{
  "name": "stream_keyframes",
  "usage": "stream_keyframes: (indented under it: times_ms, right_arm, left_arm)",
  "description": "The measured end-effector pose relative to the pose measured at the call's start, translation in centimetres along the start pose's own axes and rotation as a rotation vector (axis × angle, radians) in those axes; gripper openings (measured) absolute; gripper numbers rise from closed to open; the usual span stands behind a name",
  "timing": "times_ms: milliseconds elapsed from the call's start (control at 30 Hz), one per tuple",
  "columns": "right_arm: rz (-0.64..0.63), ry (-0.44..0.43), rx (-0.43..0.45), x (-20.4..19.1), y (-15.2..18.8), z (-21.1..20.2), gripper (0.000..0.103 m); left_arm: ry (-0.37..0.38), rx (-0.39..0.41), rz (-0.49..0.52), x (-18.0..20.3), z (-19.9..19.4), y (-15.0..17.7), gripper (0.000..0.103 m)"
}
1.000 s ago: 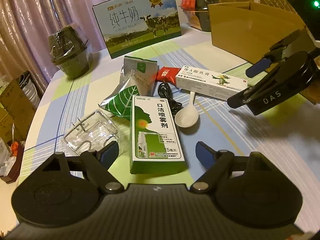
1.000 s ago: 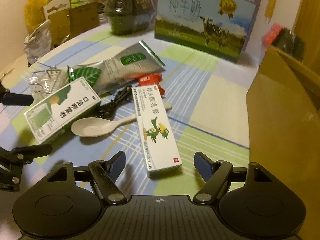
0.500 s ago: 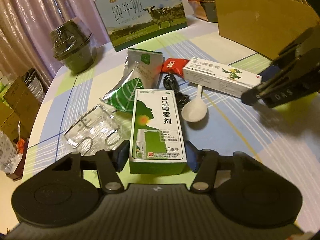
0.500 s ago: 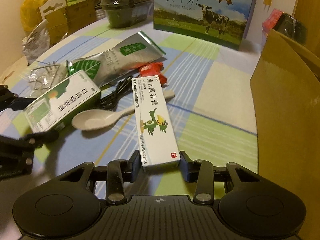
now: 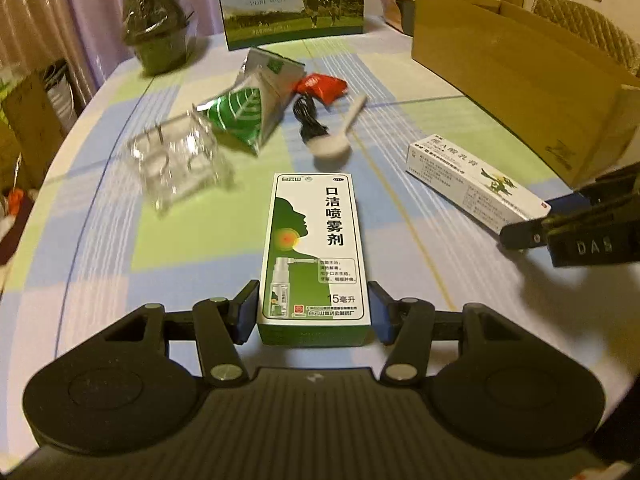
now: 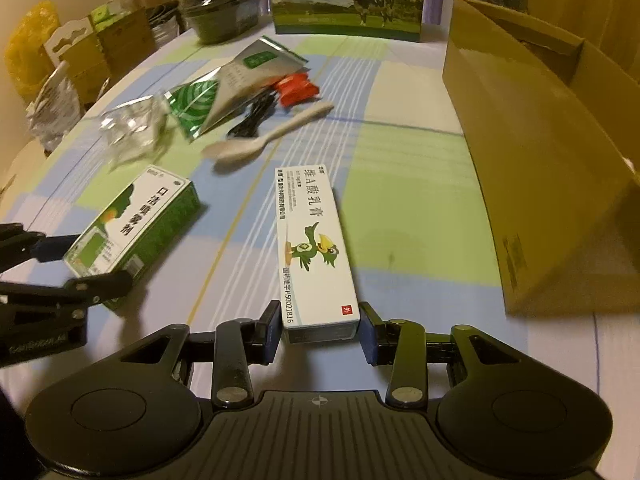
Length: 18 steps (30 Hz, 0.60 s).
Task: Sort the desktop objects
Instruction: 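Grasp the white-green spray box with the left gripper while the right gripper holds the ointment box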
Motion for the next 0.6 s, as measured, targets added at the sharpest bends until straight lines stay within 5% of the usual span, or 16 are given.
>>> stream_keyframes:
  times_ms: [200,333,600]
  right_arm:
    - [-0.004,-0.017,0.020,-0.8,2.8,-2.2,0.040]
    - [-0.024,-0.022,0.051,-0.9,2.5,-2.6,0.051]
    - [-0.050,-0.036,0.066,-0.5,1.0,-0.7,0.052]
  left_arm:
    - [0.009,0.003,0.005,0.8,-1.3,1.3,0.052]
    - [-0.008,0.021,0.004,0.6,-1.1,0.5,0.055]
    - [-0.004,0.017,0.013,0.6,0.7,-0.8,0.056]
Point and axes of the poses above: each gripper's, at about its wrist camera, not at the fingertips, and z roughly the way its jaws point, x to its right, y to its underside, the point moved 10 cm from there along z, roughly the way its jaws point, and after that the axes turned 4 degrees about z, right-handed, at the moved point
